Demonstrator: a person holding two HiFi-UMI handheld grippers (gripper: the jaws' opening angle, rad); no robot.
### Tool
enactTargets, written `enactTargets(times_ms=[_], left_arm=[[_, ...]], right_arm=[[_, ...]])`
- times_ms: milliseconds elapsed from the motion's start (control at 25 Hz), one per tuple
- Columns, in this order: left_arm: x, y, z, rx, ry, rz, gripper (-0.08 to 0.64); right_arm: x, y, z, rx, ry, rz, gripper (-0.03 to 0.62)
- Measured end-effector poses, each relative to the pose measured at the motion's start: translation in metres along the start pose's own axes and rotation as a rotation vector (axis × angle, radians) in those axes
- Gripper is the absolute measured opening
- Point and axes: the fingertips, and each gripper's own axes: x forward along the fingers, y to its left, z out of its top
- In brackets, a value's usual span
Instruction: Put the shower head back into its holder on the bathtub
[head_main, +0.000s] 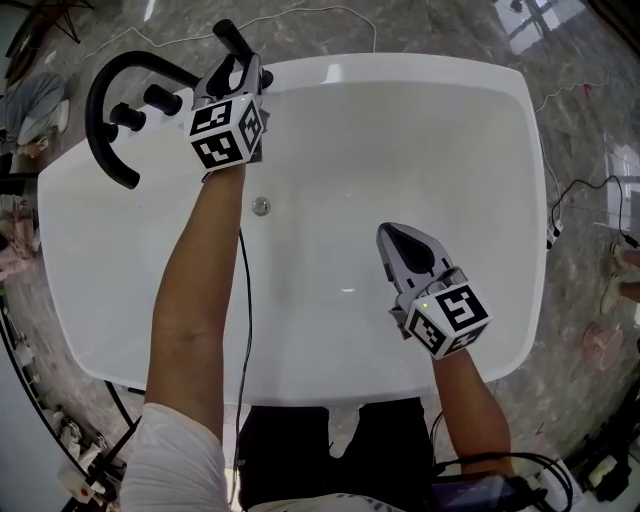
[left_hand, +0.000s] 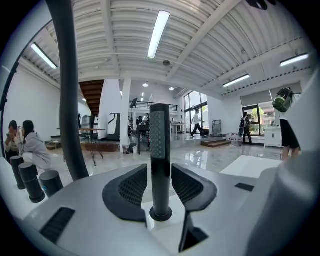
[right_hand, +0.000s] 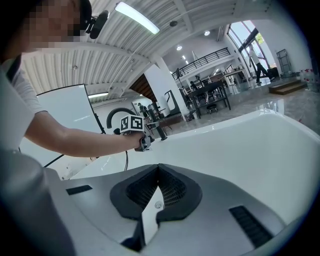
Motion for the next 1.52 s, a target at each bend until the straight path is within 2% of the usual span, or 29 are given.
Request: enactTargets(times_ms=[200,440,520,640,800,920,1120,1240,1360,1520], left_arm=[[-0.03,-0.004,0.015,-0.058,-0.027,0.007,0.155],[-0.081,-0.046,0.036,-0.115,-0.051,-0.027,0.153],[-0.1,-0.065,0.052,-0.086,-0.065,-0.081,0.134],[-0.135,-0.092,0.078,0.012,-0.094,-0.166,0.052],[-0.183,-0.1,0.124,0.067,-0.135,-0.208,0.024],[-0.227,-0.097,0.152,0.071,-0.142,-0.221,0.018],[-0.319,-0.1,0.171,0.069,-0.125,-0.265,0.017],[-0.373,-0.098,0.179,0.024,-0.09,-0.301,0.017],[-0.411,-0.092,0.2,-0.013,-0.08,-0.325,0.017],[-0.456,-0.077,0.233,0.011,-0.082,-0.317,0.017]], right_arm=[[-0.012,0.014,0.006,0.014,-0.018,-0.02,0.007],[-0.042,0.025,0.02,0.067,-0.06,-0.066,0.008],[-0.054,0.029,0.024,0.078,-0.078,-0.084,0.007],[-0.069,0.041,0.028,0.097,-0.096,-0.103,0.007],[-0.089,0.068,0.04,0.106,-0.11,-0.112,0.006],[-0.111,0.099,0.046,0.095,-0.115,-0.12,0.008],[-0.157,0.142,0.047,0.078,-0.13,-0.167,0.007],[-0.184,0.172,0.053,0.098,-0.148,-0.183,0.008],[-0.207,0.199,0.077,0.066,-0.182,-0.196,0.008],[-0.231,0.234,0.117,0.01,-0.228,-0.194,0.008]])
